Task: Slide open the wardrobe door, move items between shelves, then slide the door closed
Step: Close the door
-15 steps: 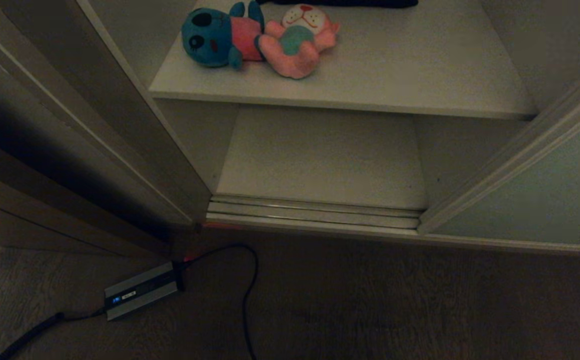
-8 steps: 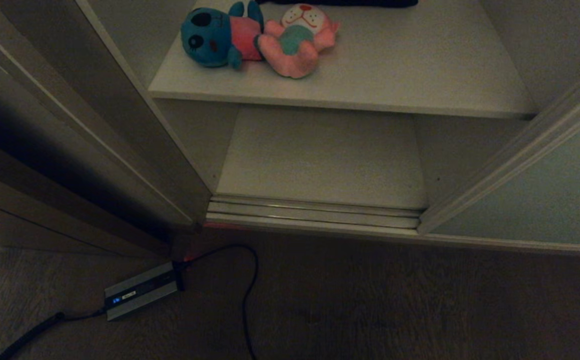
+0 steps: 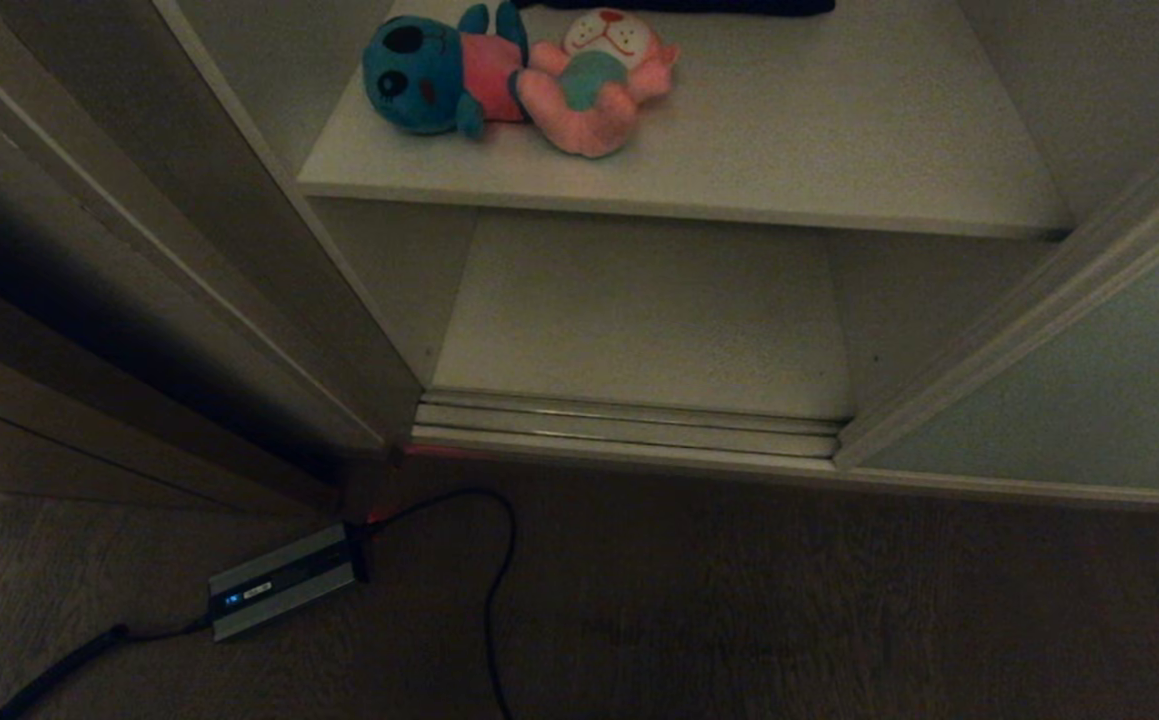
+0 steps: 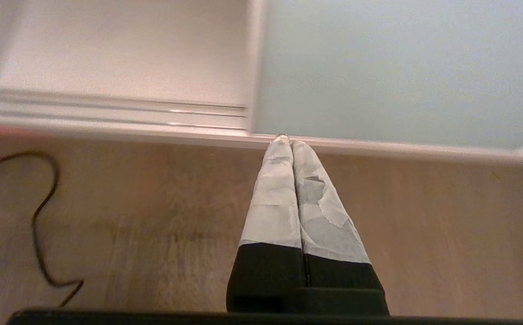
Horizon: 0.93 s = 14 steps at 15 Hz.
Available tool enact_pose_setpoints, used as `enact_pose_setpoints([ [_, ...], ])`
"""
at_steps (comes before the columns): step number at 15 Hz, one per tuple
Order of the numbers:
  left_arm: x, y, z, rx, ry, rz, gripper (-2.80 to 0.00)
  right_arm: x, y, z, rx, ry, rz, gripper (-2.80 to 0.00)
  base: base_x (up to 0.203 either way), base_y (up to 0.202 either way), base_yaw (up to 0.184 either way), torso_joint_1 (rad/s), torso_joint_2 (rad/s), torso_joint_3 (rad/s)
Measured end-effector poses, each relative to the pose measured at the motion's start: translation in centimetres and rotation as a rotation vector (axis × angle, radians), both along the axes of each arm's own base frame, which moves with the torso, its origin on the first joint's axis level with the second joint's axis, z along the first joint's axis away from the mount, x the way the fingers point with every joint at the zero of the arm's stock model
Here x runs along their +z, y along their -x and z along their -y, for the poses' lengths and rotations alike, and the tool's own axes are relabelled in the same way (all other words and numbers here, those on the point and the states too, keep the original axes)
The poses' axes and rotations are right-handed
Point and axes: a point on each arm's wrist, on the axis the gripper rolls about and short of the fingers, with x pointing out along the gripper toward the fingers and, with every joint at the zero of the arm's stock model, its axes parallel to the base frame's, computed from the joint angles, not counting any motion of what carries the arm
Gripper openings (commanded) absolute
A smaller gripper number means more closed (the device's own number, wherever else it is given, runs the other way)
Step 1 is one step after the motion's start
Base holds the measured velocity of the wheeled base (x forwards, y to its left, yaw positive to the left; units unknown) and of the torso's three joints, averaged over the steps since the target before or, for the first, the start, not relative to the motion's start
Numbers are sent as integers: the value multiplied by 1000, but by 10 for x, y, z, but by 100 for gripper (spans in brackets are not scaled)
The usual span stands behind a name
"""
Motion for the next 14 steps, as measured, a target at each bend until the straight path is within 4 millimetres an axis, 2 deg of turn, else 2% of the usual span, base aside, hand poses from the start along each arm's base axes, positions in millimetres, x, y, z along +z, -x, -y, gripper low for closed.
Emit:
enact_pose_setpoints([
  [4, 0, 0, 0, 0, 0, 0, -280, 59, -38, 2, -62, -119, -40, -280, 0, 0, 0, 0, 0, 0],
  [7, 0, 0, 0, 0, -1, 0, -280, 99, -73, -1, -37, -214, -51, -280, 0, 0, 0, 0, 0, 0],
  [10, 0, 0, 0, 1, 0, 0, -280, 118, -110, 2, 28, -257, -79, -280, 0, 0, 0, 0, 0, 0],
  [14, 0, 0, 0, 0, 0, -1, -280, 131, -152, 20, 186, -312, -72, -280, 0, 0, 0, 0, 0, 0],
])
